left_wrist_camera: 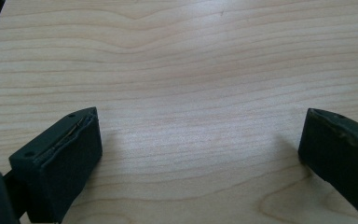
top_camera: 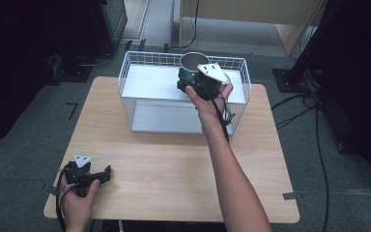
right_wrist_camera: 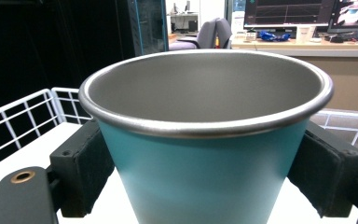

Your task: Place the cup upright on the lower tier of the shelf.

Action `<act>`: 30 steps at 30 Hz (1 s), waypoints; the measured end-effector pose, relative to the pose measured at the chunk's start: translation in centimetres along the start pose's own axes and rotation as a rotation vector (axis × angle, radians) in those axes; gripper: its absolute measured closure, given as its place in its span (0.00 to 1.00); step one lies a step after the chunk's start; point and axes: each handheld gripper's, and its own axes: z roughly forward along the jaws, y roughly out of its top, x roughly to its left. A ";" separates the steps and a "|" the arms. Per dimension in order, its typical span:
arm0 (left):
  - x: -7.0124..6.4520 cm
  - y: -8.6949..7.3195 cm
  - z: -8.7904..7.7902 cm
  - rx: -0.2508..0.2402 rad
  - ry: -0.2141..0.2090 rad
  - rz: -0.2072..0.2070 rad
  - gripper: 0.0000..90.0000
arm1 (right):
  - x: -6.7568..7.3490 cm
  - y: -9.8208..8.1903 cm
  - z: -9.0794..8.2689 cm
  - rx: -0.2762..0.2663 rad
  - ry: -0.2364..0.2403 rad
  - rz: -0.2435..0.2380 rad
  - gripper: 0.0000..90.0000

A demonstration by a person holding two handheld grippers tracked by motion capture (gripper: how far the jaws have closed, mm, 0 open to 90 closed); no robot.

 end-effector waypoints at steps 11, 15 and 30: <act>0.0 0.0 0.0 0.002 -0.006 0.004 0.00 | -0.3 0.4 1.4 0.006 -0.023 -0.007 0.16; 0.0 0.0 0.0 0.002 -0.006 0.004 0.00 | -0.1 0.4 1.8 0.006 -0.021 -0.012 0.16; 0.0 0.0 0.0 0.002 -0.008 0.007 0.00 | 0.0 0.2 2.3 -0.004 -0.023 -0.001 0.16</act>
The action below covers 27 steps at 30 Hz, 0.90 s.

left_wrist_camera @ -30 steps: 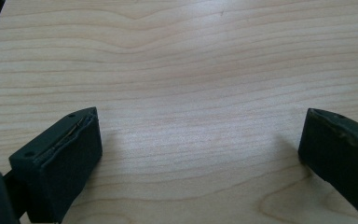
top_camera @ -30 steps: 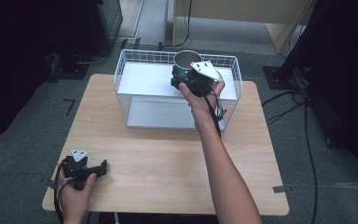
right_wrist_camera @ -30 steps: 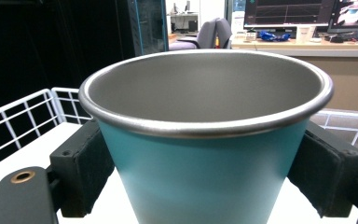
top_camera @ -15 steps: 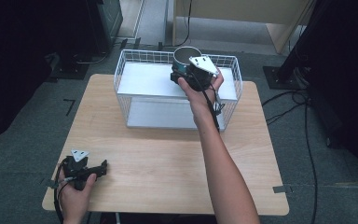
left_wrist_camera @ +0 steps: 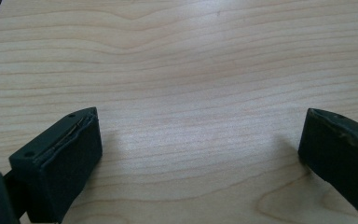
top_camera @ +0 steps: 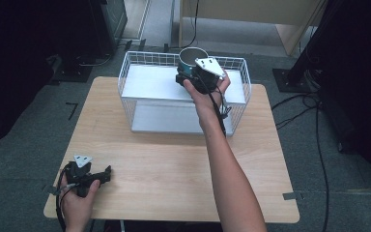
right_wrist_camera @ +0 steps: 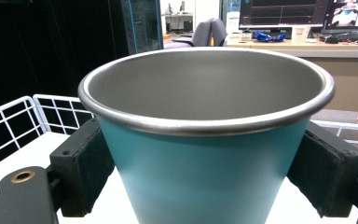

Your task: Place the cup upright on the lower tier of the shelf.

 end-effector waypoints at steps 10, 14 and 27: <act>0.0 0.0 0.0 0.000 0.000 0.000 0.00 | -0.4 0.0 -0.3 0.047 0.023 0.007 0.07; 0.0 0.0 0.0 0.000 0.000 0.000 0.00 | -0.4 -0.2 -0.4 0.049 0.032 0.002 0.07; 0.0 0.0 0.0 0.000 0.000 0.001 0.00 | -0.9 -1.0 -2.0 0.049 0.036 -0.003 0.05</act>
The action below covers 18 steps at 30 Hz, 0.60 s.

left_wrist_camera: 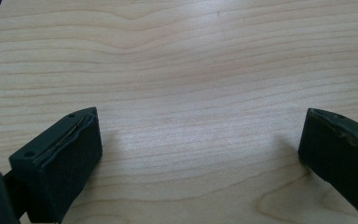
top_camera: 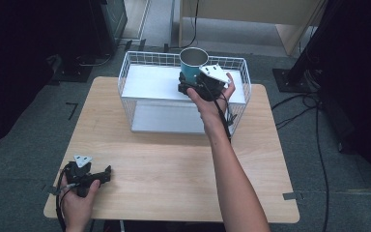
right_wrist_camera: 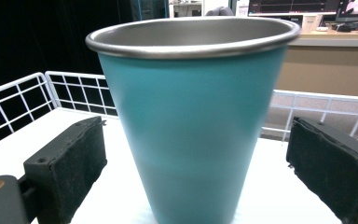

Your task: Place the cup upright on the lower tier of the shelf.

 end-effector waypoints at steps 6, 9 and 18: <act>0.0 0.0 0.0 0.001 0.000 0.001 0.00 | -0.4 -0.5 -1.2 -0.007 0.000 -0.005 0.05; 0.0 0.0 0.0 0.001 0.001 -0.001 0.00 | -0.5 -0.8 -1.9 -0.013 0.007 -0.013 0.05; 0.0 0.0 0.0 0.001 0.001 0.000 0.00 | -0.8 -1.5 -3.2 -0.015 0.009 -0.013 0.05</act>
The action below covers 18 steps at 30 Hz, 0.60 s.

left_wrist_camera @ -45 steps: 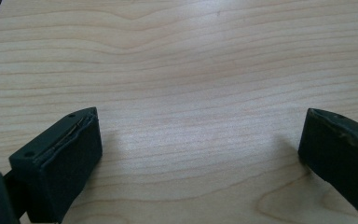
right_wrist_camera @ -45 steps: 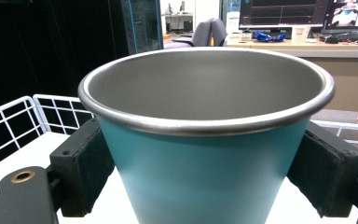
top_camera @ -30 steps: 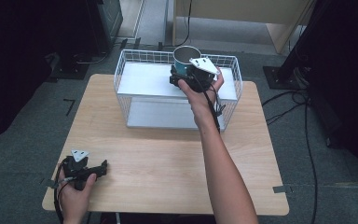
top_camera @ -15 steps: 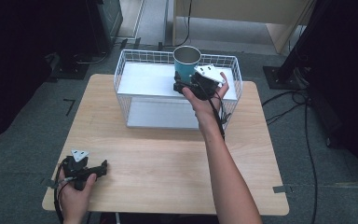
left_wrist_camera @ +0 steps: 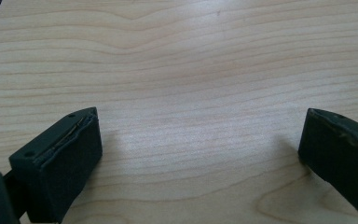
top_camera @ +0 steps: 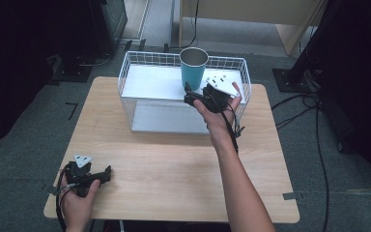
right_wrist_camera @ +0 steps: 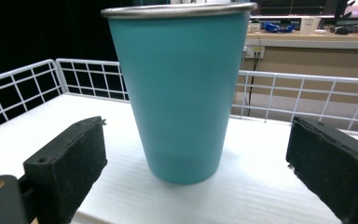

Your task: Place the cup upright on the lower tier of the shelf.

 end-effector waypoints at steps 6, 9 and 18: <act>0.0 0.0 0.0 -0.002 0.000 0.001 0.00 | 0.0 -0.7 -0.8 0.004 0.007 0.001 0.05; 0.0 0.0 0.0 -0.002 0.000 0.001 0.00 | 0.0 -1.0 -1.3 0.005 0.010 -0.005 0.05; 0.0 0.0 0.0 -0.002 0.000 0.000 0.00 | -1.1 -2.0 -3.1 0.008 0.007 -0.010 0.05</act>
